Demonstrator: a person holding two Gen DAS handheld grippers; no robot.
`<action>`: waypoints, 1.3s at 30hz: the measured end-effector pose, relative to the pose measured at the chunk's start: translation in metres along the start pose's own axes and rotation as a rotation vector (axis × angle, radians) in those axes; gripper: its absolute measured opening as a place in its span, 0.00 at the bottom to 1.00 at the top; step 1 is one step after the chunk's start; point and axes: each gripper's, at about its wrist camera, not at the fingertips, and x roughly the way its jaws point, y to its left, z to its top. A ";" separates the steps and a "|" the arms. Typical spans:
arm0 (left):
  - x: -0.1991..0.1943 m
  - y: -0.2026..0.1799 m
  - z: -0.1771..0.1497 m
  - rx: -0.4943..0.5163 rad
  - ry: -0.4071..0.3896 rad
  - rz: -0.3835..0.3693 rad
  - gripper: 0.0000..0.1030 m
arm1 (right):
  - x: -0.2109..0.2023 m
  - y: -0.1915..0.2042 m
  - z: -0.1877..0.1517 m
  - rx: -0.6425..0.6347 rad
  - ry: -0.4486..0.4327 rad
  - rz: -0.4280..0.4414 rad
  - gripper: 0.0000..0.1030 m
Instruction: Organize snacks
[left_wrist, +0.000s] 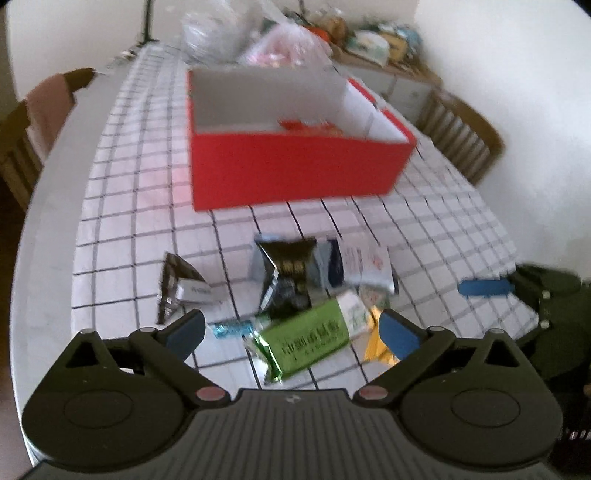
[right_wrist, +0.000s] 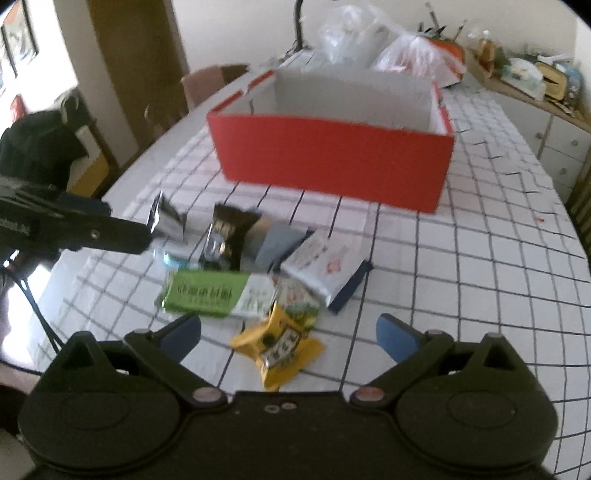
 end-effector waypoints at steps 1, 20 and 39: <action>0.003 -0.002 -0.002 0.019 0.009 -0.005 0.98 | 0.003 0.002 -0.002 -0.014 0.011 0.001 0.97; 0.055 -0.021 -0.001 0.317 0.090 -0.059 0.76 | 0.048 0.004 -0.010 -0.259 0.150 0.039 0.71; 0.095 -0.034 0.004 0.406 0.209 -0.076 0.65 | 0.057 0.011 -0.007 -0.342 0.159 0.092 0.50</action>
